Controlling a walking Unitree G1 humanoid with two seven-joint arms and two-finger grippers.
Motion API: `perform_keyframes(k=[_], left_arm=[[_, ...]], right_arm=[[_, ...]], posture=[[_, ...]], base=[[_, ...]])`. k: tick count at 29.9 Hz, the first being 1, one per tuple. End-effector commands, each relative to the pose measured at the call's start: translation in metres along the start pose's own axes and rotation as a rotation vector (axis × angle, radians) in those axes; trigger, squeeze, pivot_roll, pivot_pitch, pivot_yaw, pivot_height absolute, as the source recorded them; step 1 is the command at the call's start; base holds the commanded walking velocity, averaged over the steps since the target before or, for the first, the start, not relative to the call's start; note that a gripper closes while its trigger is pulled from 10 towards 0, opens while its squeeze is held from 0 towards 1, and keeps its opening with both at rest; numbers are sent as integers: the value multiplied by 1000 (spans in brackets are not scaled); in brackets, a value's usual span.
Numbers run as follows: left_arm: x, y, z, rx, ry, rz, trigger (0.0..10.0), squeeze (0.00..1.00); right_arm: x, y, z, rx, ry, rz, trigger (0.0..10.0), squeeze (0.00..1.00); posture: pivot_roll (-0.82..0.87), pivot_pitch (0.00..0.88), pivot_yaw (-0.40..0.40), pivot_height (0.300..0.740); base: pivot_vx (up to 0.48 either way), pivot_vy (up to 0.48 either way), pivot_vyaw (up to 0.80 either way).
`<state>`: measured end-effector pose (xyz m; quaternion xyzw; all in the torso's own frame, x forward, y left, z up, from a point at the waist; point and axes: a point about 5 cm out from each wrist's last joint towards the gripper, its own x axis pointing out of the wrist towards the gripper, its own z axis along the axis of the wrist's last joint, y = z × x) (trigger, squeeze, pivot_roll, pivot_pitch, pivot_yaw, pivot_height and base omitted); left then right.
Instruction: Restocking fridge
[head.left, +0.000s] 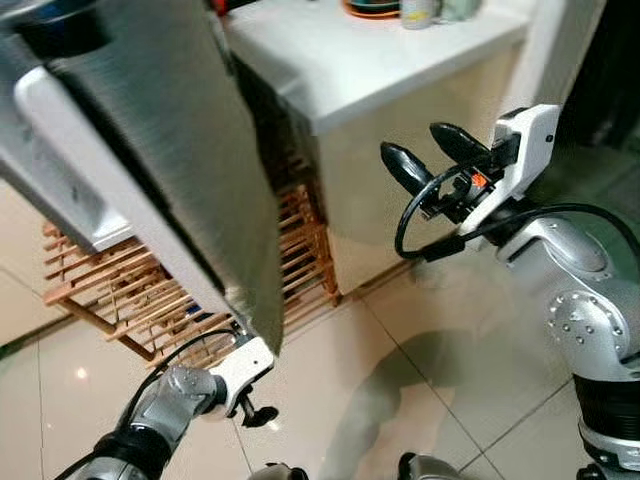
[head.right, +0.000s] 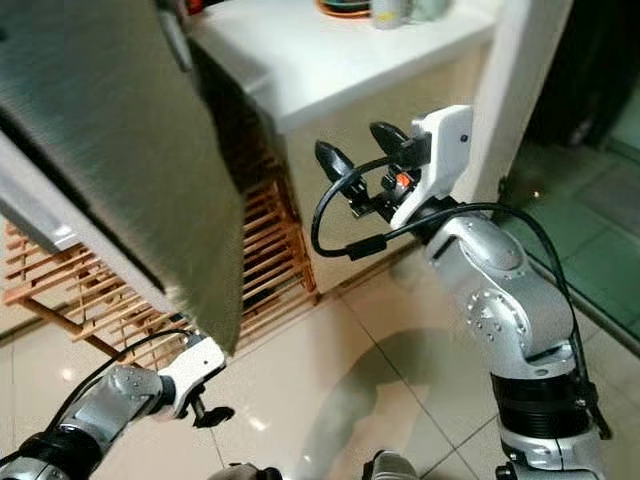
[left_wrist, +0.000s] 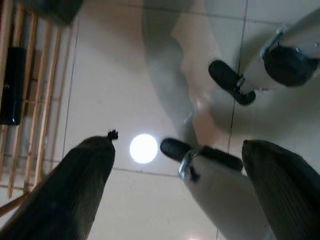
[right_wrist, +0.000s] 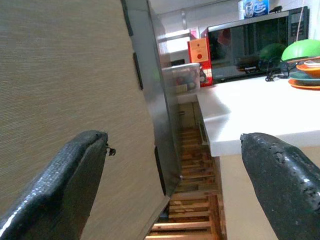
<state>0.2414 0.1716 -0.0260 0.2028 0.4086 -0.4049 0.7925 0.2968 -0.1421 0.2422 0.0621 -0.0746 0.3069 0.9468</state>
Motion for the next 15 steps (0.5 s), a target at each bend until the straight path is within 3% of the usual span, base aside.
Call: perform_keyframes(k=[1, 2, 3, 6, 8, 10, 14, 15], left_arm=[[-4, 11, 0, -21, -2, 64, 10000, 0], [-3, 12, -2, -28, -2, 85, 10000, 0], [-2, 12, -6, -46, -1, 120, 10000, 0], [-3, 13, -13, -63, 12, 136, 10000, 0], [-5, 15, -20, -77, 36, 153, 10000, 0], [-13, 15, -49, -50, 166, 184, 10000, 0], [-16, 13, -61, -45, 210, 190, 10000, 0], [-24, 8, -90, -65, 311, 226, 10000, 0]], right_arm=[[3, 2, -3, 5, 27, 9, 10000, 667], [7, -2, -5, 6, 37, -17, 10000, 667], [14, -15, -9, -18, 36, -121, 10000, 667], [20, -22, -13, -30, 38, -185, 10000, 667], [28, -21, -16, -21, 43, -188, 10000, 671], [45, -12, -16, -35, 34, -144, 10000, 667], [51, -8, -14, -35, 28, -121, 10000, 671], [63, 2, -14, -37, 27, -58, 10000, 667]], posture=[[-119, 0, 110, 740], [-110, 0, 102, 740], [-100, 0, 95, 740], [-88, 0, 89, 740], [-81, 0, 87, 740], [-55, 0, 74, 740], [-51, 0, 71, 740], [-16, 0, 45, 740]], base=[[0, 0, 0], [0, 0, 0], [0, 0, 0], [0, 0, 0], [0, 0, 0], [0, 0, 0], [0, 0, 0], [0, 0, 0]])
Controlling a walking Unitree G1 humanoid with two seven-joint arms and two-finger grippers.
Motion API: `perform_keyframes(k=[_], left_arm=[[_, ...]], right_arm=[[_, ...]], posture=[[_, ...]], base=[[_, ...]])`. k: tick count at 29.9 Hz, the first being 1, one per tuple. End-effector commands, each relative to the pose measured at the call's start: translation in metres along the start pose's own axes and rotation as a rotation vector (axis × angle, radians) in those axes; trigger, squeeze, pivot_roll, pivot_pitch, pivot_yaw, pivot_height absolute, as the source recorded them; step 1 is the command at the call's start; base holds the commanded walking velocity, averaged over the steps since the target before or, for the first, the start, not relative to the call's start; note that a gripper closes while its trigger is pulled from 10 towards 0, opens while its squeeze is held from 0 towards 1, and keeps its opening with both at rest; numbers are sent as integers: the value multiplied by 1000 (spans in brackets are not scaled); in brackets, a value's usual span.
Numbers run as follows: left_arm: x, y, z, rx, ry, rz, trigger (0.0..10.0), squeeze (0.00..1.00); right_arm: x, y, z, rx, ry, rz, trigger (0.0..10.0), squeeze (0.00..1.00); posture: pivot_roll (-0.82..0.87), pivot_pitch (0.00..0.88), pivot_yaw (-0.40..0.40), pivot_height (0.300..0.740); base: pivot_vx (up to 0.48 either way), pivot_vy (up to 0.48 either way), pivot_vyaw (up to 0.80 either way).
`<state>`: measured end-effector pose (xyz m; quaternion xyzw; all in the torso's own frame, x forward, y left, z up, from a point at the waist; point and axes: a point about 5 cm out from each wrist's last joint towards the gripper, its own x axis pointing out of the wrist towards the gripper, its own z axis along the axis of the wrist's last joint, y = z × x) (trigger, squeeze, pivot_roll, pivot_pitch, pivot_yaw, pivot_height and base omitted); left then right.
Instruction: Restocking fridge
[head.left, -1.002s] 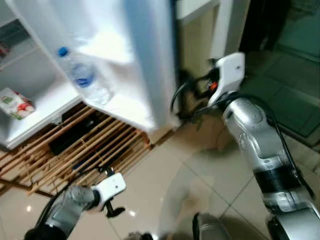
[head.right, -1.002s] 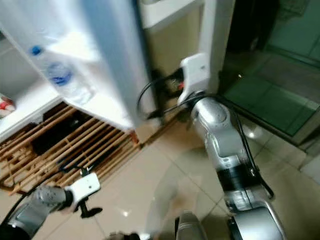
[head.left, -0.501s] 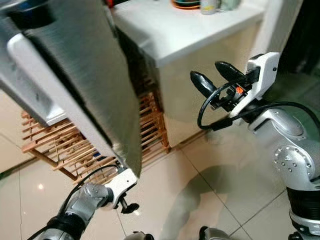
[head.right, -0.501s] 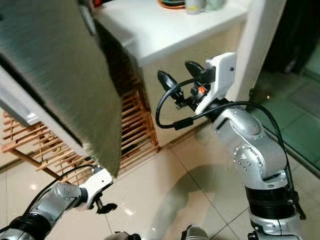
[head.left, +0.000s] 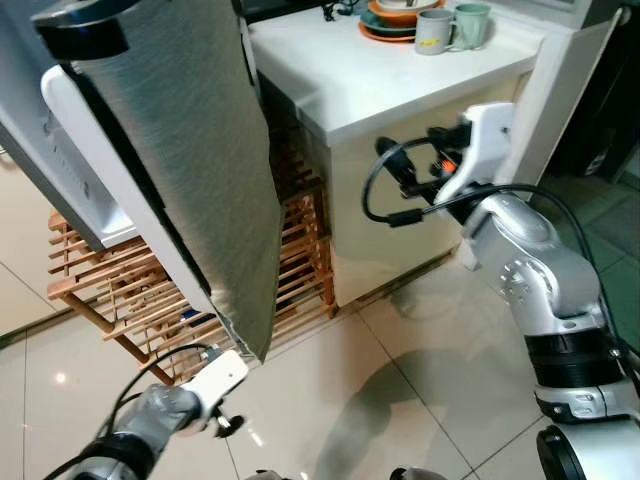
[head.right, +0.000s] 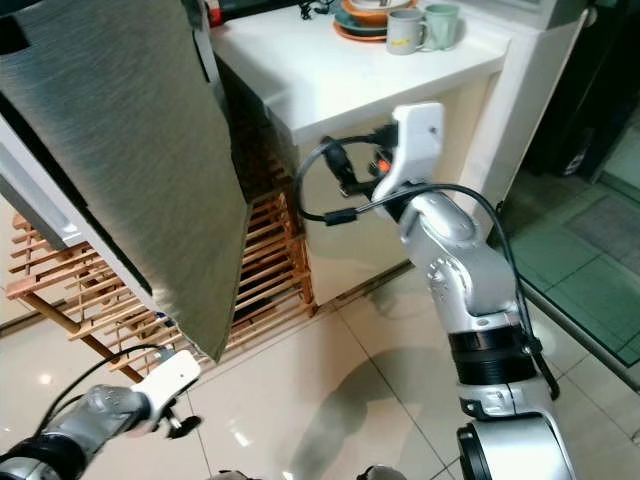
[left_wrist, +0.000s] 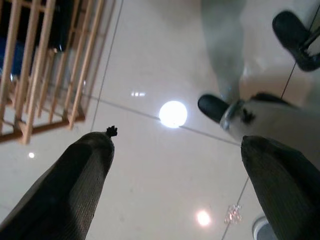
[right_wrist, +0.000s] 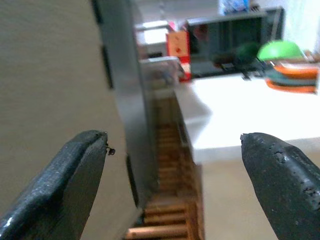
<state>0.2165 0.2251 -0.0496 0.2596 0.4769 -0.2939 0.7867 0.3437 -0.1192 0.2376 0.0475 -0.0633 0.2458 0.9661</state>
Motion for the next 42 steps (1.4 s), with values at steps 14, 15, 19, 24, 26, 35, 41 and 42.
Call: perform_keyframes(k=[14, 15, 19, 24, 26, 35, 41, 42], left_arm=[[-17, -50, -119, -152, 356, -22, 10000, 0], [-12, -52, -109, -215, 302, -22, 10000, 0], [-1, -49, -82, -296, 191, -15, 10000, 0], [10, -33, -38, -321, 54, 23, 10000, 0], [12, -28, -25, -318, 12, 55, 10000, 0], [-19, 42, 70, -348, -569, 284, 10000, 0], [-76, 44, 177, -319, -1050, 293, 10000, 0], [-94, 40, 204, -341, -1170, 292, 10000, 0]], right_arm=[[28, 59, 15, 3, -60, 337, 10000, 671], [32, 68, 19, 54, -78, 381, 10000, 671], [41, 98, 30, 150, -101, 528, 10000, 667], [50, 189, 59, 250, -178, 855, 10000, 671], [47, 198, 63, 262, -195, 888, 10000, 671], [42, 73, 15, 109, -79, 304, 10000, 655], [15, 11, -17, 64, -3, -55, 10000, 678], [3, 3, -26, 62, 22, -104, 10000, 694]], posture=[[50, 0, -20, 740], [50, 0, -20, 740], [35, 0, -15, 740], [27, 0, 3, 740], [32, 0, -1, 740], [-8, 0, 11, 740], [-66, 0, 39, 740], [-82, 0, 47, 740]], base=[[0, 0, 0], [0, 0, 0], [0, 0, 0], [0, 0, 0], [0, 0, 0], [0, 0, 0], [44, 0, 103], [458, 0, 575]])
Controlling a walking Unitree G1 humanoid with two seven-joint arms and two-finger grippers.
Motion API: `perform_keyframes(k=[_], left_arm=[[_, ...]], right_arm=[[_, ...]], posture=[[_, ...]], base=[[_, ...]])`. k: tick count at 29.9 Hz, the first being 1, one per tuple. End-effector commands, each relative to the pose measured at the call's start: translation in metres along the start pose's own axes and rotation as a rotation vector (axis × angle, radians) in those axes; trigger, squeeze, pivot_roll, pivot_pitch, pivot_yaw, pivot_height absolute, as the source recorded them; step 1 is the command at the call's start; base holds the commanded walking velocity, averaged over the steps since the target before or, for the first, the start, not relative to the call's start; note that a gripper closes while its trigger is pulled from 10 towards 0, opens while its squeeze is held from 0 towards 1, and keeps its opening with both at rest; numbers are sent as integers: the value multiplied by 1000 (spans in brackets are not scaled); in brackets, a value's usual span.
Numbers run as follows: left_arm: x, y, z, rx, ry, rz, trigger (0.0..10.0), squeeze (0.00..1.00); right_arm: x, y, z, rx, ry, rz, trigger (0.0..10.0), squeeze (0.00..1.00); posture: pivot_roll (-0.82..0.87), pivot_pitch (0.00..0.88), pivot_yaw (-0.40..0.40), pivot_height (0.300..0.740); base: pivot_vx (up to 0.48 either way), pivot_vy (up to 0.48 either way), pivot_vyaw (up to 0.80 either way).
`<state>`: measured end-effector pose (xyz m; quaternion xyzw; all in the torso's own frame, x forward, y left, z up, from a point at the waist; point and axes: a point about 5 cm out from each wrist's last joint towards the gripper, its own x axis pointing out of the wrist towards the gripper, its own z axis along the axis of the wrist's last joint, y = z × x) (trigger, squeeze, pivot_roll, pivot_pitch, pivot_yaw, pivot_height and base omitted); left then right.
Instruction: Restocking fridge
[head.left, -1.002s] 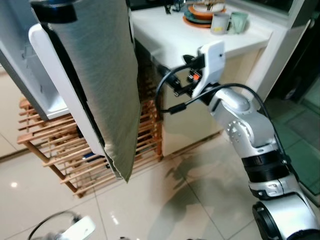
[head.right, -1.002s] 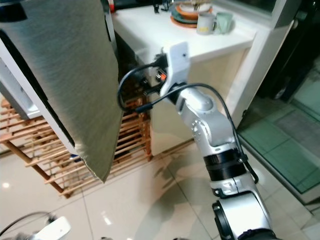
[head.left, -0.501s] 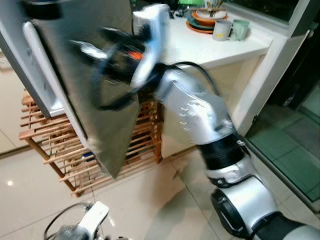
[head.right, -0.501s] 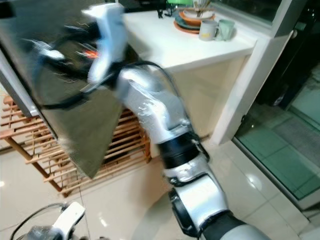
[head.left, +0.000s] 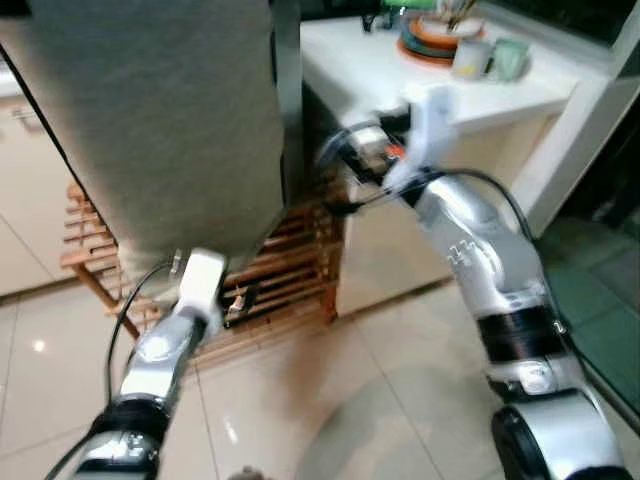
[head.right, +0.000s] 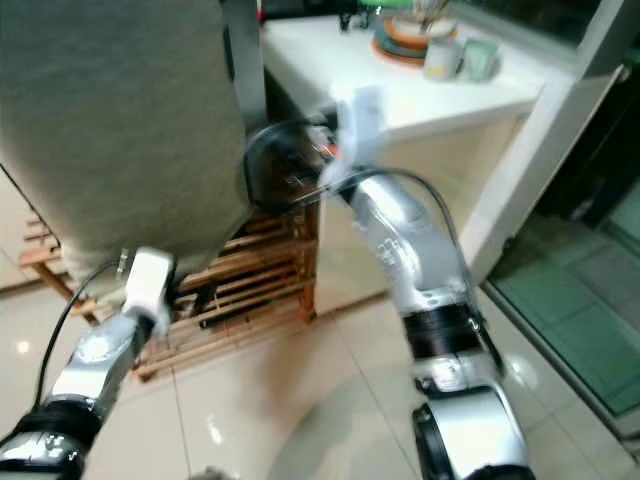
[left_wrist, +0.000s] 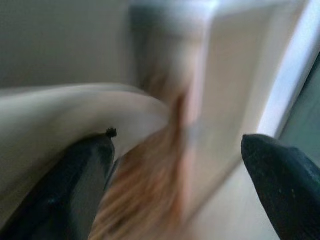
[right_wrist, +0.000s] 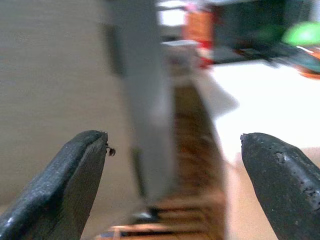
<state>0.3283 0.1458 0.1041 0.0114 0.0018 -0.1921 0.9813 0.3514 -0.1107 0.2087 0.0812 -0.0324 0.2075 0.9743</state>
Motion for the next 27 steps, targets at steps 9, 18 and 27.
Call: perform_keyframes(k=[9, 18, 27], left_arm=[[13, -17, 75, -103, -297, 79, 10000, 0], [6, -52, 81, -24, -304, -54, 10000, 0], [6, -47, 87, -12, -288, -41, 10000, 0]], right_arm=[[-18, -8, -13, 8, 29, -61, 10000, 761], [-21, -3, -17, -59, 56, 4, 10000, 843], [-13, 6, -19, -31, 42, 34, 10000, 918]], posture=[[-99, 0, 50, 740], [-74, 0, 40, 740], [-59, 0, 57, 740]], base=[[454, 0, 547], [444, 0, 503], [447, 0, 499]])
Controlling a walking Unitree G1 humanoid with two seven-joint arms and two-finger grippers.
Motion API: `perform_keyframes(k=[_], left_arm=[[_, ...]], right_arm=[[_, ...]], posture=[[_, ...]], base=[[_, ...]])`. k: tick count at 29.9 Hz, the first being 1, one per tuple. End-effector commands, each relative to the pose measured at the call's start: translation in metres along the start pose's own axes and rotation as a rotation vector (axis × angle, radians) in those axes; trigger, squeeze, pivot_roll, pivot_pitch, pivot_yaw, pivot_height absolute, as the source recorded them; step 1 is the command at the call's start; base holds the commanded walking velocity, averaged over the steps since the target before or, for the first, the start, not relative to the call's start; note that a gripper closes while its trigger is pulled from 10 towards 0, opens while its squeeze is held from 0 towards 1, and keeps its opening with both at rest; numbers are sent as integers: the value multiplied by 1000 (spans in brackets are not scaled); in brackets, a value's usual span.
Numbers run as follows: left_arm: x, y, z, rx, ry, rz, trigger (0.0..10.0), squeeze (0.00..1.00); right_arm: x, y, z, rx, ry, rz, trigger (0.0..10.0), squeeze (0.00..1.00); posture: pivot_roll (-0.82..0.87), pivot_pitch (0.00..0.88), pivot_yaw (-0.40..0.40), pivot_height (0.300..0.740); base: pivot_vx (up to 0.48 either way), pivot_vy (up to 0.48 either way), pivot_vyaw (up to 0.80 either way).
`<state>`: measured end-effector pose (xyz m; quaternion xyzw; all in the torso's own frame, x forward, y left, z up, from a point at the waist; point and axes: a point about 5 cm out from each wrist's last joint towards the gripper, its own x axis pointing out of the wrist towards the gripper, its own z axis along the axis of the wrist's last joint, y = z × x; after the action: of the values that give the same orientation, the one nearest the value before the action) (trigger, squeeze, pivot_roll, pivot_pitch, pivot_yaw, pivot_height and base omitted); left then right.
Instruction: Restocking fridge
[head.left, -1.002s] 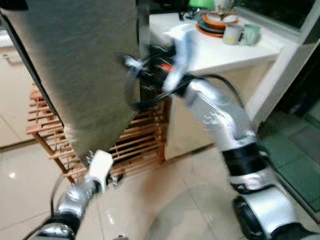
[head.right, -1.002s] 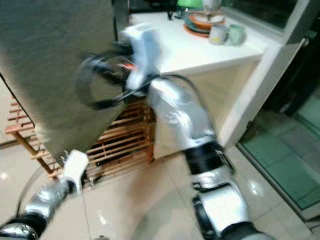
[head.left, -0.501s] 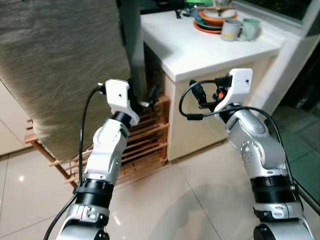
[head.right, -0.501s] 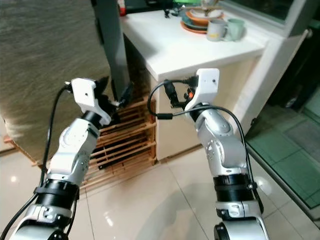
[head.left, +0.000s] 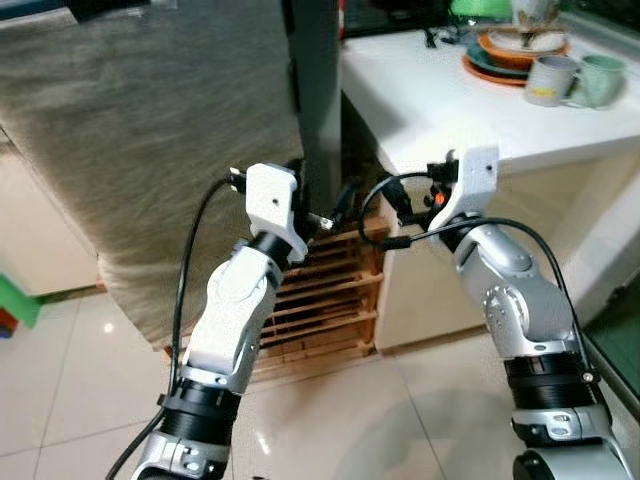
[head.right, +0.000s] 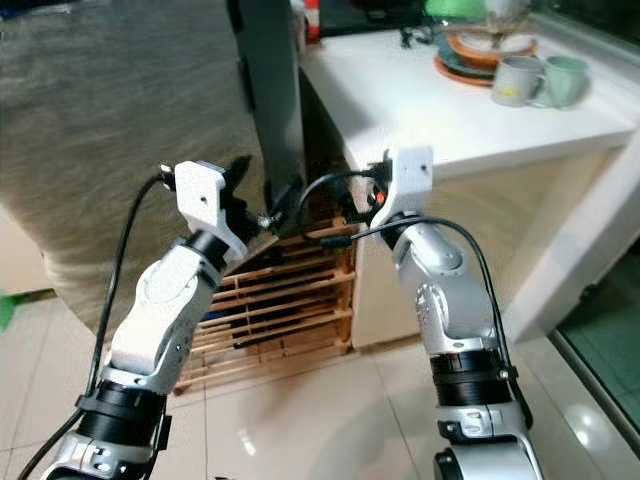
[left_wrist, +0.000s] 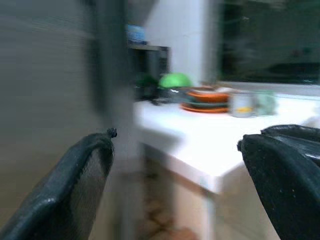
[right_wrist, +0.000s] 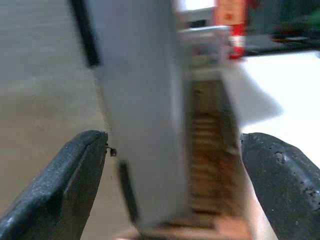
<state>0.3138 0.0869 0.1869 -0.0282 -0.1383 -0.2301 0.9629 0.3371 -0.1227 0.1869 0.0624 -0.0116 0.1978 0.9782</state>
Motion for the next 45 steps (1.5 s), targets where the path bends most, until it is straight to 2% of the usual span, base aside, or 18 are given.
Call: perform_keyframes(k=[1, 5, 7, 8, 9, 10, 18, 23, 24, 26, 28, 32, 38, 41, 45], left_arm=[[-2, 11, 3, 17, 4, 36, 10000, 0], [-2, 12, 5, 25, 4, 43, 10000, 0], [-2, 13, 5, 36, 5, 50, 10000, 0], [-2, 15, 5, 42, 10, 58, 10000, 0], [-2, 18, 4, 45, 16, 71, 10000, 0], [-2, 23, 4, 43, 28, 93, 10000, 0], [0, 34, 8, 65, 14, 129, 10000, 0], [-1, 28, 7, 60, 21, 98, 10000, 0], [-2, 23, 7, 25, 23, 58, 10000, 0], [-4, 15, 9, 25, 17, -20, 10000, 0], [-5, 12, 9, 28, 16, -38, 10000, 0], [-6, 15, 6, -2, 39, -11, 10000, 0], [-2, 31, 1, -106, 68, 76, 10000, 0], [-3, 35, -1, -110, 80, 93, 10000, 0], [-6, 46, -9, -128, 123, 184, 10000, 0]], right_arm=[[7, 15, 1, -3, -6, 56, 10000, 918], [11, 19, 5, 1, -35, 62, 10000, 929], [13, 17, 7, -1, -50, 40, 10000, 894], [14, 16, 8, -7, -49, 31, 10000, 831], [15, 14, 8, -7, -50, 29, 10000, 812], [15, 13, 9, 6, -56, 21, 10000, 808], [14, 12, 8, 21, -65, 12, 10000, 812], [9, 14, 6, 9, -74, 7, 10000, 812], [7, 15, 6, 6, -85, 15, 10000, 816], [4, 17, 4, 1, -83, 21, 10000, 827], [3, 17, 3, 9, -80, 20, 10000, 827], [-1, 14, -4, 0, -69, 1, 10000, 827], [-1, 9, -7, -2, -60, -30, 10000, 827], [-1, 6, -8, -27, -67, -54, 10000, 827], [-7, -9, -7, -42, -91, -162, 10000, 827]], posture=[[-59, 0, 57, 740], [-54, 0, 55, 740], [-53, 0, 53, 740], [-51, 0, 51, 740], [-51, 0, 51, 740], [-51, 0, 50, 740], [-54, 0, 52, 740], [-55, 0, 54, 740], [-55, 0, 53, 740], [-55, 0, 53, 740], [-52, 0, 53, 740], [-50, 0, 51, 740], [-54, 0, 52, 740], [-58, 0, 57, 740], [-68, 0, 70, 740]], base=[[446, 0, 500], [449, 0, 500], [446, 0, 525], [442, 0, 0], [442, 0, 0], [431, 0, 0], [377, 0, 0], [0, 0, 0], [0, 0, 0], [0, 450, 0], [0, 450, -800], [0, 431, -764], [0, 431, -743], [0, 442, -725], [0, 454, -723]])
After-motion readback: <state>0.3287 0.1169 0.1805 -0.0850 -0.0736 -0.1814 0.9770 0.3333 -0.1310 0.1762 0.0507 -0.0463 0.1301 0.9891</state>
